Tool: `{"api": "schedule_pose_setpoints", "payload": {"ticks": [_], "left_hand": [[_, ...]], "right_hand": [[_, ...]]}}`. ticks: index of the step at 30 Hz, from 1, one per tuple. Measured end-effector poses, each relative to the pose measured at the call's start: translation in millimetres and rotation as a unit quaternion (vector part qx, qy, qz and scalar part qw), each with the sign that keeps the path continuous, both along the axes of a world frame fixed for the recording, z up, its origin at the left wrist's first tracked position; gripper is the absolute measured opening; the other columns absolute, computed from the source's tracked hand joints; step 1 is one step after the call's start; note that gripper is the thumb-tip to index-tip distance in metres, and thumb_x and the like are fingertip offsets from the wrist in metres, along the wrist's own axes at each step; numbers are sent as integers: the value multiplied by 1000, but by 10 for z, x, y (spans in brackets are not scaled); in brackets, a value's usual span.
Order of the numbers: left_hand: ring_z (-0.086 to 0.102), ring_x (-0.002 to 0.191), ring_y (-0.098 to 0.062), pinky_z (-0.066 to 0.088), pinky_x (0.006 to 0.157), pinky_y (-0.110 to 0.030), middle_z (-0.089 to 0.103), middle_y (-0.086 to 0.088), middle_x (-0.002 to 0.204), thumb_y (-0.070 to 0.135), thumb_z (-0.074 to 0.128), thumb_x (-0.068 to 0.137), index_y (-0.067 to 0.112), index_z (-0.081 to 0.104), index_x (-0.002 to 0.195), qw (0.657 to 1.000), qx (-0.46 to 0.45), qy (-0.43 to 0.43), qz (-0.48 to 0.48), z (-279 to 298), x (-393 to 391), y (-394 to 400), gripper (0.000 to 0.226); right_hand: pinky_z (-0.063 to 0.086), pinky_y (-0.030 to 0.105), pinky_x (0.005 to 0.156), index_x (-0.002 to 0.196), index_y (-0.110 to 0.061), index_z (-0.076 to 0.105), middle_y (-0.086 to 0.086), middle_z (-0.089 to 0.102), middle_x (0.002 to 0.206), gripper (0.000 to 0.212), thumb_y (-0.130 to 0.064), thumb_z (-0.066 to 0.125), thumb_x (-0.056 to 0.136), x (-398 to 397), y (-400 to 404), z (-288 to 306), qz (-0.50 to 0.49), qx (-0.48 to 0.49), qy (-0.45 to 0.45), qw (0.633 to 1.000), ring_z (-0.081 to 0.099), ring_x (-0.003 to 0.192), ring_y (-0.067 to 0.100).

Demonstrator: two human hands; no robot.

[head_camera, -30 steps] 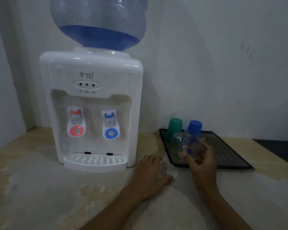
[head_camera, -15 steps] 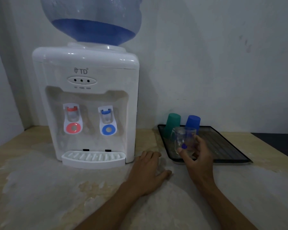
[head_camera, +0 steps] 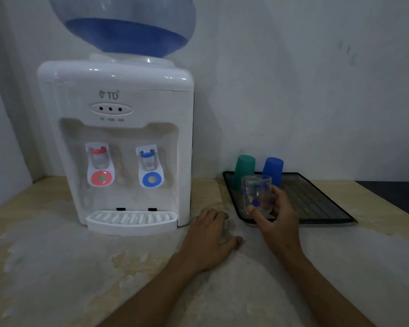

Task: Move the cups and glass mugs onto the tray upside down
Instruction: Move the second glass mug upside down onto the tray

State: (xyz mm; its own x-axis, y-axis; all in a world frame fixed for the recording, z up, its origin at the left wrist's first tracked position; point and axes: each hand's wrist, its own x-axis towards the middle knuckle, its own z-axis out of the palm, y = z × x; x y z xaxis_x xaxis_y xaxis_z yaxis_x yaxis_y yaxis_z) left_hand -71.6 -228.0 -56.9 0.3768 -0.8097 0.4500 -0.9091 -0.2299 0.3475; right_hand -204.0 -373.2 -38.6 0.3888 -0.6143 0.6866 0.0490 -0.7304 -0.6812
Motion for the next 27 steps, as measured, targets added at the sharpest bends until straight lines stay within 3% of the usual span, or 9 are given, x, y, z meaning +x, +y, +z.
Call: {"api": "schedule_pose_setpoints", "payload": {"ticks": [16, 23, 27], "left_hand": [[48, 116, -15, 44, 98, -37, 58, 3, 126, 71, 54, 86, 24, 56, 131, 1000, -9, -9, 0, -15, 9, -6, 64], [48, 119, -16, 44, 100, -37, 57, 3, 129, 70, 55, 86, 23, 55, 133, 1000, -8, -11, 0, -9, 5, -3, 66], [48, 118, -15, 44, 99, -37, 58, 3, 127, 70, 56, 86, 24, 56, 131, 1000, -11, -12, -1, -6, 3, 2, 64]], "right_hand": [[50, 10, 80, 141, -19, 51, -4, 66, 118, 70, -31, 84, 80, 23, -35, -33, -4, -18, 12, 1000, 65, 103, 6], [47, 3, 79, 141, -21, 50, -10, 63, 113, 76, -50, 76, 76, 28, -4, -11, 2, -12, 11, 1000, 61, 102, -7], [46, 2, 79, 142, -19, 50, -11, 62, 113, 76, -46, 79, 77, 33, -4, -19, 1, -14, 16, 1000, 60, 102, -11]]}}
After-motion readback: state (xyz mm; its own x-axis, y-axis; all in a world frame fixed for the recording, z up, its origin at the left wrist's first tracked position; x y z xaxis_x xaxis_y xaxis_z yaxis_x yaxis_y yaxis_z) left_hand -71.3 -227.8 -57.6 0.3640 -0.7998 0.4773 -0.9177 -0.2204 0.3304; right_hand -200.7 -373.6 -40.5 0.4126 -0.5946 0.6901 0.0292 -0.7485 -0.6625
